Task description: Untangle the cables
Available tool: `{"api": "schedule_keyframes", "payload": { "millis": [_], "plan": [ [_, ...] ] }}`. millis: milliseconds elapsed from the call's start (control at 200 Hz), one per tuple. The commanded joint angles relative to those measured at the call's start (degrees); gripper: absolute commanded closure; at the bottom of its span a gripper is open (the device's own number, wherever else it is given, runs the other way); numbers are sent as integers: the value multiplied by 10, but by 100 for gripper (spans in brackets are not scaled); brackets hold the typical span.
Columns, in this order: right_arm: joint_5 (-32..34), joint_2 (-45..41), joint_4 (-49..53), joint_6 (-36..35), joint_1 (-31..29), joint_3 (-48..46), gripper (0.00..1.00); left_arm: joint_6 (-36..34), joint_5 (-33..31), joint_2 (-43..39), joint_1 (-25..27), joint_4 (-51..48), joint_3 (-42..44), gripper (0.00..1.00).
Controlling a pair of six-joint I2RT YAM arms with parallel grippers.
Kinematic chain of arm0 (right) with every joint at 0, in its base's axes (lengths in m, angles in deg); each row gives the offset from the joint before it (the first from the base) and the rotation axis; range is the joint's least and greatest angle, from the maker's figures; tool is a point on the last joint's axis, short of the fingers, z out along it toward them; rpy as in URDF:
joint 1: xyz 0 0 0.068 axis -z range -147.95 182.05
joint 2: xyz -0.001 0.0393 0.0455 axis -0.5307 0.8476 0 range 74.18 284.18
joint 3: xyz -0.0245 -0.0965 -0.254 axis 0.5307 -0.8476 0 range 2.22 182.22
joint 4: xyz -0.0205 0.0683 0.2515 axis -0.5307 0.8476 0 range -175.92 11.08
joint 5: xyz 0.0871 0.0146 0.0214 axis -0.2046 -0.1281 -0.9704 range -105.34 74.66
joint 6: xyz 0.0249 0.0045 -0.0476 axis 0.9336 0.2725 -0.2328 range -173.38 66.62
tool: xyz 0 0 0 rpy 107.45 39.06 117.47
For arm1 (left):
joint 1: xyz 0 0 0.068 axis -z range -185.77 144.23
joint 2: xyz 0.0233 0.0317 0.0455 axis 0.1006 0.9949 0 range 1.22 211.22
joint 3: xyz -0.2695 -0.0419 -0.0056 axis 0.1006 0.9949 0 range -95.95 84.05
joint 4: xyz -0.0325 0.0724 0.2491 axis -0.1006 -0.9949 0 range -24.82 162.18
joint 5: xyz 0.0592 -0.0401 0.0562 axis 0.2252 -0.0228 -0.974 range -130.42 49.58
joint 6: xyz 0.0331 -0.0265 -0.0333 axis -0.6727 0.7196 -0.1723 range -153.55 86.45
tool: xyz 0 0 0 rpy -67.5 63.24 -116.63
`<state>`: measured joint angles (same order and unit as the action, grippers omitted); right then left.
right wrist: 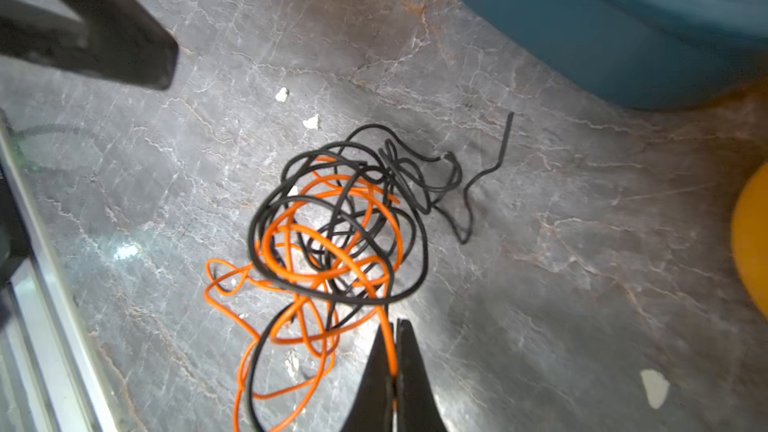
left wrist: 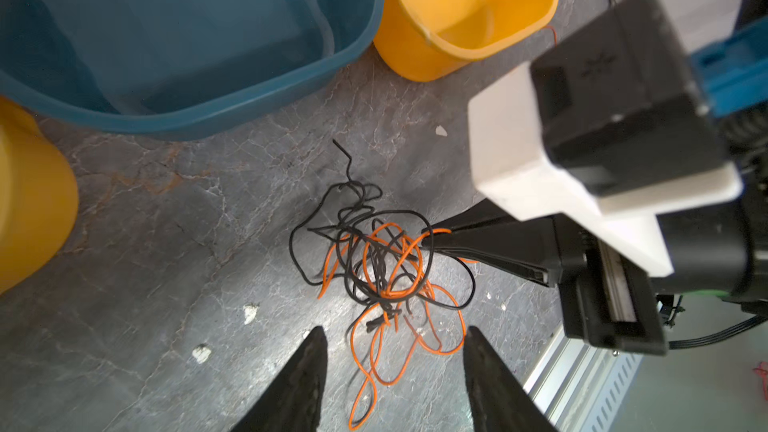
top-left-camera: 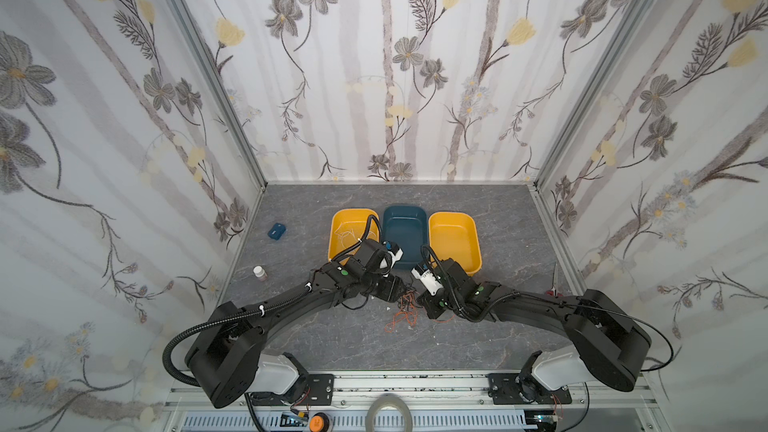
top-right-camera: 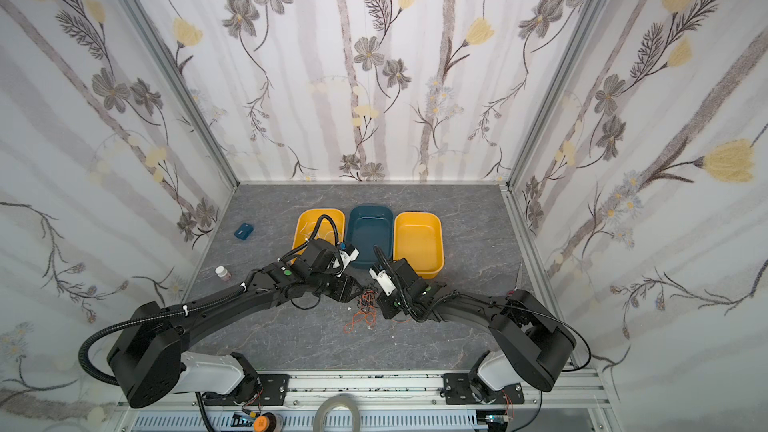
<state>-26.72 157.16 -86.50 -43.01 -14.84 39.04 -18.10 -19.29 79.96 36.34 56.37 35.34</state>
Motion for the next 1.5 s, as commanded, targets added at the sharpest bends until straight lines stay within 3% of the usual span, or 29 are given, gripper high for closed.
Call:
{"api": "schedule_keyframes", "payload": {
  "millis": [0, 220, 425, 595, 869, 1159, 1499],
  "plan": [
    [-1, -10, -7, -24, -11, -1, 100, 0, 40, 13, -5, 47, 4, 47],
    [-7, -17, -1, -35, -27, 6, 100, 3, 87, 60, -7, 85, -1, 53],
    [-4, -29, 1, -34, -35, 7, 100, 4, 89, 91, -8, 87, 6, 63],
    [1, -38, 9, -37, -40, 7, 100, 19, 88, 103, -18, 98, 13, 80],
    [20, -87, 30, -37, -41, -9, 100, 41, 92, 95, -31, 124, 40, 97],
    [35, -159, 63, -39, -40, -8, 100, 61, 99, 103, -34, 152, 58, 100],
    [121, -245, 90, -4, -20, 3, 100, 69, 91, 96, -37, 157, 80, 100]
  ]
}}
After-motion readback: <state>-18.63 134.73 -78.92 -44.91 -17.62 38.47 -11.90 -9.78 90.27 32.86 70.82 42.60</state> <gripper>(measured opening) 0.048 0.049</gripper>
